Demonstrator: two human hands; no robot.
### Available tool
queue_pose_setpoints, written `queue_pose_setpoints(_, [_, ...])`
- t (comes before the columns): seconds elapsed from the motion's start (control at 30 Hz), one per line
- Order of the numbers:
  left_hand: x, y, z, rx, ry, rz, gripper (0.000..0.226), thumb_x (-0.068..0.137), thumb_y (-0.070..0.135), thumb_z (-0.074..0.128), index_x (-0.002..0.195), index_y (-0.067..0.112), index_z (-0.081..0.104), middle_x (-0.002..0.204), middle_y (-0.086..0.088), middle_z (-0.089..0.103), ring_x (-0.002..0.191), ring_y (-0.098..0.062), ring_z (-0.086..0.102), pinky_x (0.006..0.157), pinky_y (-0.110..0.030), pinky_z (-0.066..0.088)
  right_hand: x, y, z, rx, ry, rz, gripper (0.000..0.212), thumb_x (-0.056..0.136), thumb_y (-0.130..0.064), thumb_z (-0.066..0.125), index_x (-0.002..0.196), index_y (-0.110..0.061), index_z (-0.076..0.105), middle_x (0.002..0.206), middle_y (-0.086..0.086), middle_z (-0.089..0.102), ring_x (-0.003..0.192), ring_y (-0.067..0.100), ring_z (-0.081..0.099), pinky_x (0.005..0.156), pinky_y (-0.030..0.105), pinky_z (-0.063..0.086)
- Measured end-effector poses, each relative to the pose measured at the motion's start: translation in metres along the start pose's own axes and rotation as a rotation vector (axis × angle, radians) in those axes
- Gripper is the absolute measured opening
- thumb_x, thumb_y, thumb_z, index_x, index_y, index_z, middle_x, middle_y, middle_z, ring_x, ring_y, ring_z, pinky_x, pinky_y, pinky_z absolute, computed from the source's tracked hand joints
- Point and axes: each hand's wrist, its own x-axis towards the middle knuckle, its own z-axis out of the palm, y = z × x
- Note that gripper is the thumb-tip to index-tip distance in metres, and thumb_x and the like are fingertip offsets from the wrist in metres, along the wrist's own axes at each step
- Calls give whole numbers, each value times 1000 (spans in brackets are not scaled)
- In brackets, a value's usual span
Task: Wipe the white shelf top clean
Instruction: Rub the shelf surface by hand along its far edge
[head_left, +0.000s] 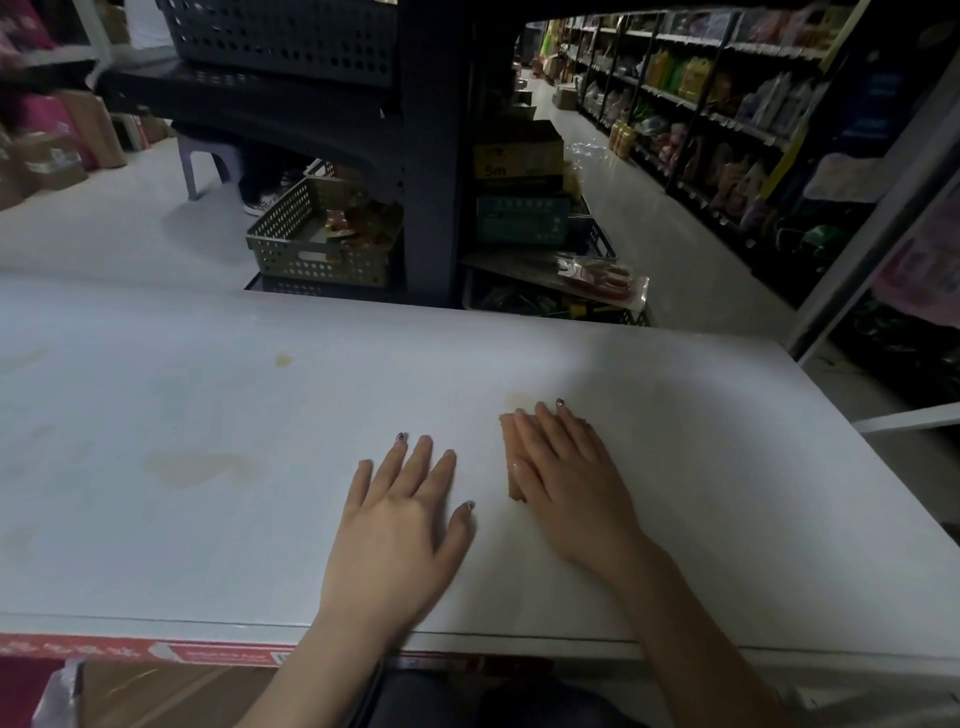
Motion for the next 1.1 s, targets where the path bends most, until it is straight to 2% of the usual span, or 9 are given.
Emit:
queue_pose_setpoints(0.1, [0,0,1,9,9,-7,57,87,50,28,129,20,53,141,-4,47,137,-23,32,109,-41,26,14,3,1,6,-14,11,85,71,-55,-21,149,-25,-4,158,-2,-6,142,14,-15,113,31,-12])
queue_pose_setpoints(0.23, [1,-1,2,38,9,0,55,87,49,31,126,19,55,137,-5,50,134,-24,36,106,-44,33,35,8,0,1,-41,30,72,82,-49,-8,149,-24,-2,158,-1,-4,143,15,-13,113,31,-9])
queue_pose_setpoints(0.3, [1,-1,2,41,11,0,54,86,48,32,125,18,56,136,-5,51,134,-25,37,106,-44,32,45,10,-1,-8,-55,33,71,85,-50,-8,149,-22,-2,158,0,-4,143,16,-14,114,33,-8])
queue_pose_setpoints(0.37, [1,-2,2,49,7,3,53,86,47,33,124,18,56,136,-6,52,134,-25,38,105,-45,35,56,14,-2,-23,-83,37,58,96,-44,3,149,-21,-3,158,1,-6,143,18,-15,114,33,-8])
queue_pose_setpoints(0.43, [2,-2,3,49,-2,12,52,87,47,33,124,19,55,136,-5,51,134,-26,37,103,-47,37,66,17,-2,-54,-93,27,54,100,-37,12,149,-19,-4,157,3,-6,143,20,-15,115,35,-6])
queue_pose_setpoints(0.67, [3,-4,6,52,22,19,51,86,48,34,124,21,55,135,-4,53,132,-25,40,103,-39,23,97,23,-3,-37,-79,46,54,101,-35,16,150,-19,1,157,4,-1,143,21,-10,114,34,-3])
queue_pose_setpoints(1.1, [2,-4,5,37,47,22,50,85,46,37,123,21,57,135,-3,53,131,-25,42,101,-39,23,136,30,-6,39,-77,114,52,101,-35,16,150,-21,3,158,3,1,144,19,-7,113,34,-4])
